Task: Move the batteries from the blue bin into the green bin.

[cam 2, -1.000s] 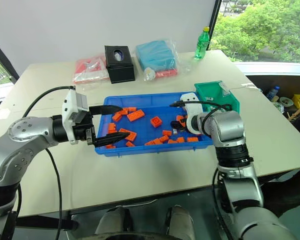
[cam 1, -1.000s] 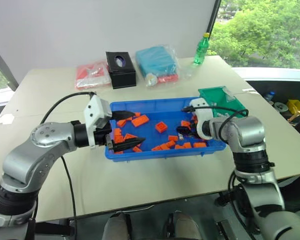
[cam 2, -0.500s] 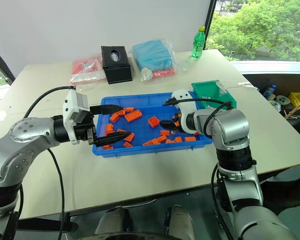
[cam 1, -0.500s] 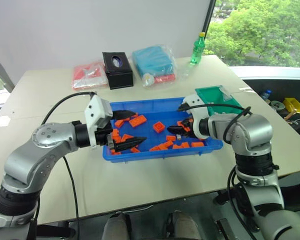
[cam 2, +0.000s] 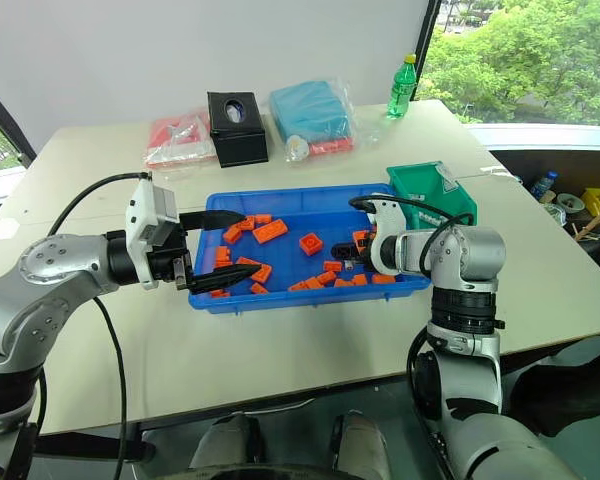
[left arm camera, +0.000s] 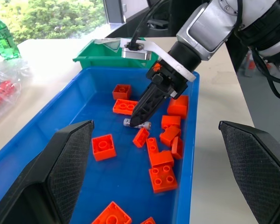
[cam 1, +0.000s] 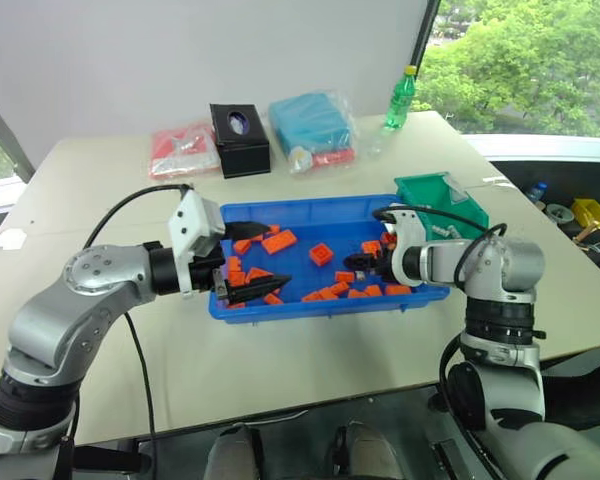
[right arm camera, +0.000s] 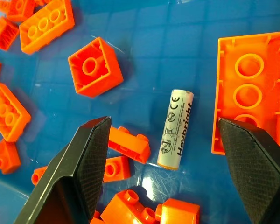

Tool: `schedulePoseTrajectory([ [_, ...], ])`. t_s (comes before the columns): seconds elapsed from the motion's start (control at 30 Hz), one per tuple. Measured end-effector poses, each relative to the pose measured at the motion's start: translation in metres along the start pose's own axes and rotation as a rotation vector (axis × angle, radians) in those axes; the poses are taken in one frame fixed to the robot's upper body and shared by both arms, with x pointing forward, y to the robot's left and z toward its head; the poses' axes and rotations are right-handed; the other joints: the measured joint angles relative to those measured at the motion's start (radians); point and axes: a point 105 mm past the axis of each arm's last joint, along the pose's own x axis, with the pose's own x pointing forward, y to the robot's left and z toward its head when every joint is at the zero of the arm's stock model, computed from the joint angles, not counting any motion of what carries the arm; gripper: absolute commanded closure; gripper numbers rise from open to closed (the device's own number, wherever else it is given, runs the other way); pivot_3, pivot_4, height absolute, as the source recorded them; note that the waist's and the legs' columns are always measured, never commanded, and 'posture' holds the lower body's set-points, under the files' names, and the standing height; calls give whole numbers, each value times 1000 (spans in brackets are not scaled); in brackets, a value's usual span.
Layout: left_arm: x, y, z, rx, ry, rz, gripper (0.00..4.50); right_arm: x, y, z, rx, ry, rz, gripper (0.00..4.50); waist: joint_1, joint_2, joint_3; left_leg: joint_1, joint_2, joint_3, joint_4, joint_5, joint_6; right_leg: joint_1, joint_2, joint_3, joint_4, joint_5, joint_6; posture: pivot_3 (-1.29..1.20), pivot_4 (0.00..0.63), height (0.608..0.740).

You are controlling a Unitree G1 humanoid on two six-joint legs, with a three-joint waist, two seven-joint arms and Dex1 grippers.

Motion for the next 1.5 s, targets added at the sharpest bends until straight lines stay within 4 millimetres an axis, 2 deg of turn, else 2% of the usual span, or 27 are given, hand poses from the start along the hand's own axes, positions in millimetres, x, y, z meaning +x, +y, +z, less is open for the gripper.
schedulePoseTrajectory([
  [0.2,0,0,0,1,1,2,0,0,-1,-1,-24,11,-17,806,1,0,0,0,0,0,0,-1,2,0,0,0,0,-1,-1,0,150,608],
  [0.4,0,0,-1,3,4,5,0,-6,-19,4,-265,-21,-158,806,2,2,1,-2,0,1,-2,-1,2,0,0,0,-2,-1,-2,0,150,608],
  [0.57,0,1,-1,5,4,7,0,-19,-3,17,-364,-89,-124,806,1,1,1,0,0,-1,-1,-1,1,1,0,0,-2,0,1,0,150,608],
  [0.77,0,0,-1,4,-2,7,0,-25,20,20,-418,-124,-62,806,1,1,1,0,0,-1,-1,-1,2,-1,0,0,-3,-1,-1,0,150,608],
  [0.9,1,0,-1,4,-3,7,0,-20,31,14,-405,-100,-21,806,2,1,1,0,0,-1,-1,-1,2,-1,0,0,-3,-1,-2,0,150,608],
  [1.0,0,0,-1,4,-2,6,0,-15,31,11,-376,-83,-12,806,3,1,1,0,0,0,-1,-1,2,-1,0,0,-3,-1,-2,0,150,608],
  [1.37,0,1,-1,4,3,8,0,10,-1,-2,-188,6,-76,806,0,1,1,-1,0,1,-1,0,1,-1,0,0,-2,0,0,0,150,608],
  [1.43,0,1,-1,5,4,9,0,11,-3,0,-190,-9,-80,1345,0,1,1,0,0,0,-1,0,1,-1,0,0,-2,0,0,0,150,608],
  [1.5,0,1,0,6,4,9,0,13,-3,-1,-198,-7,-80,2192,0,1,1,0,0,0,-1,-1,1,-1,0,0,-2,-1,-1,0,150,608],
])
